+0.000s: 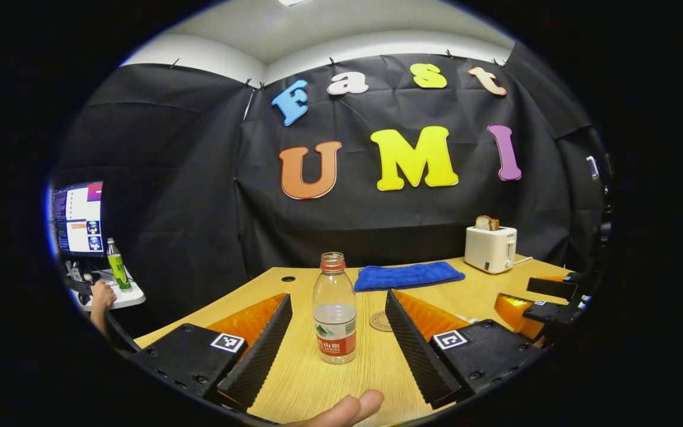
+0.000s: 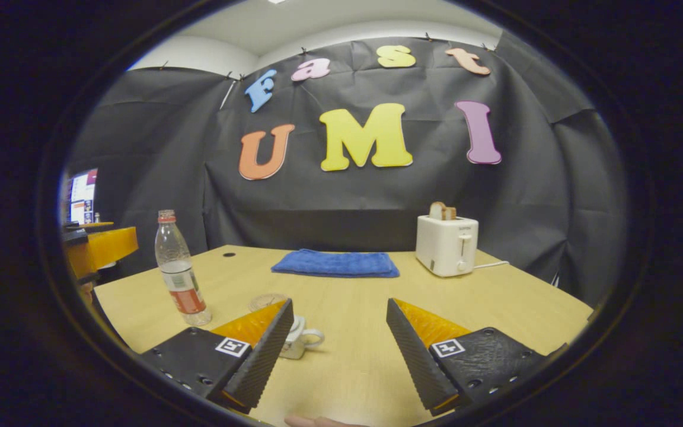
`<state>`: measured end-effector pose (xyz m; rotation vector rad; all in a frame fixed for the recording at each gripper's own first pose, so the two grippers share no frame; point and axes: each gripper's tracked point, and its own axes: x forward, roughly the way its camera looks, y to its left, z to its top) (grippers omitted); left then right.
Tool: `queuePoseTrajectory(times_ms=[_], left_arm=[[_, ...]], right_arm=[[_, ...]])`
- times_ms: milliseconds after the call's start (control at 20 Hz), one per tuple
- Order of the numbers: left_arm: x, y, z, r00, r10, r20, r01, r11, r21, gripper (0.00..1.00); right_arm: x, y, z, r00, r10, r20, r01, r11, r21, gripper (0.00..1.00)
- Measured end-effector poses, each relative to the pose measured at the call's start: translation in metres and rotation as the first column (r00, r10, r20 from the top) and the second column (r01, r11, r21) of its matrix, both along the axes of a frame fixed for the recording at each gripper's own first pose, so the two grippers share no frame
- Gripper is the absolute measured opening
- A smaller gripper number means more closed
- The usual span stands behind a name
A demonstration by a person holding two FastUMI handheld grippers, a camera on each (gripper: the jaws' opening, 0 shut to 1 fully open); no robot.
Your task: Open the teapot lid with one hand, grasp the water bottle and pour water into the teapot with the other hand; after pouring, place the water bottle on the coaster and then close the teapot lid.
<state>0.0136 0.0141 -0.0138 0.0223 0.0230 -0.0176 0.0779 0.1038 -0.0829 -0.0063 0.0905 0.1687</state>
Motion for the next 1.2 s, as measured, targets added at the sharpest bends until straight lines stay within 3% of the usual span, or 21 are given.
queuePoseTrajectory(times_ms=[400, 500, 600, 750, 800, 950, 1100, 1200], left_arm=[[0.004, 0.06, 0.008, 0.997, 0.08, 0.002, -0.08, 0.995, -0.053, 0.99], [0.006, 0.069, 0.006, 0.996, 0.084, -0.007, -0.084, 0.993, -0.086, 0.96], [0.006, 0.069, 0.002, 0.997, 0.066, -0.032, -0.07, 0.99, -0.125, 0.99], [0.005, 0.073, 0.003, 0.997, 0.064, -0.032, -0.068, 0.989, -0.128, 0.99], [0.004, 0.073, 0.004, 0.998, 0.063, -0.028, -0.066, 0.99, -0.124, 0.99], [0.004, 0.066, 0.004, 0.999, 0.042, -0.026, -0.045, 0.991, -0.123, 0.99], [0.002, 0.068, 0.006, 0.998, 0.059, -0.019, -0.06, 0.992, -0.107, 0.95], [0.002, 0.063, 0.008, 0.999, 0.05, -0.014, -0.051, 0.994, -0.097, 0.99]], right_arm=[[0.031, 0.053, -0.02, 0.999, -0.009, -0.032, 0.007, 0.999, -0.051, 0.95], [0.037, 0.066, -0.025, 0.999, -0.011, -0.043, 0.008, 0.998, -0.061, 0.96], [0.038, 0.075, -0.028, 0.999, -0.01, -0.039, 0.007, 0.997, -0.071, 0.93], [0.043, 0.081, -0.03, 0.999, -0.017, -0.029, 0.014, 0.996, -0.086, 0.73], [0.044, 0.083, -0.033, 0.999, -0.019, -0.034, 0.016, 0.996, -0.085, 0.73], [0.048, 0.078, -0.045, 0.996, -0.042, -0.076, 0.039, 0.998, -0.049, 0.54], [0.048, 0.08, -0.045, 0.997, -0.03, -0.075, 0.027, 0.999, -0.029, 0.47], [0.046, 0.082, -0.042, 0.998, -0.019, -0.061, 0.017, 0.999, -0.035, 0.45]])
